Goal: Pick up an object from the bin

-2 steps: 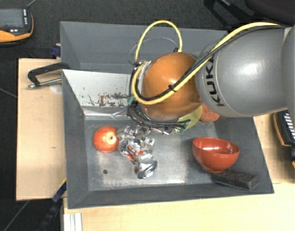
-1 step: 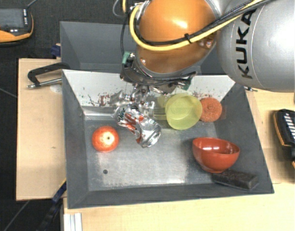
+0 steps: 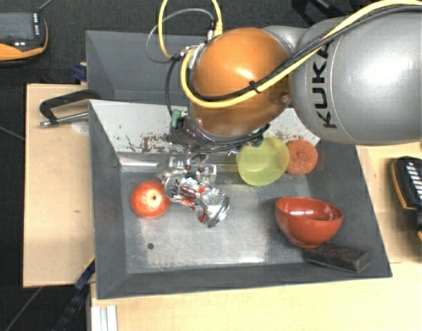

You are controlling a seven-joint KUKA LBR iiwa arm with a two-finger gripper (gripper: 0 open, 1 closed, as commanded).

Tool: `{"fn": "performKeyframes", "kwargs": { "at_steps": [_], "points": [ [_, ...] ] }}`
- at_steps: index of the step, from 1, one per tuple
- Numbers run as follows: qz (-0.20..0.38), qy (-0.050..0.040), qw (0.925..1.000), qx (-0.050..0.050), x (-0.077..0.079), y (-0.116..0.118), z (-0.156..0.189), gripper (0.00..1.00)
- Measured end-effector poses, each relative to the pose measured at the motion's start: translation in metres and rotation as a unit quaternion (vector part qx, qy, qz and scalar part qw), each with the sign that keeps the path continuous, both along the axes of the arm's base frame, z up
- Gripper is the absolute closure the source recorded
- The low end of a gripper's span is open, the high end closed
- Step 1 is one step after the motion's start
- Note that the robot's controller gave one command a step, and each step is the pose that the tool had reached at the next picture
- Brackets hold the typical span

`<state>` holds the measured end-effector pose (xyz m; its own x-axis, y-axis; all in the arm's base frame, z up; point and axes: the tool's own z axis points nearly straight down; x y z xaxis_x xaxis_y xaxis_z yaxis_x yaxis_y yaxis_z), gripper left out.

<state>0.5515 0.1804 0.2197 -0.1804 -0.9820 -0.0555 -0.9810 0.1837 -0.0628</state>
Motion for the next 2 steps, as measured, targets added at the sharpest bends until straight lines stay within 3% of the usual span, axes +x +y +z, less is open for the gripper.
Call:
{"fn": "performKeyframes", "kwargs": {
  "at_steps": [1,2],
  "points": [
    [0.107,-0.0059,0.9942,-0.005,0.019,0.042,-0.039,1.0],
    [0.128,-0.0143,0.9917,-0.005,0.008,-0.014,0.072,1.0]
  ]
}}
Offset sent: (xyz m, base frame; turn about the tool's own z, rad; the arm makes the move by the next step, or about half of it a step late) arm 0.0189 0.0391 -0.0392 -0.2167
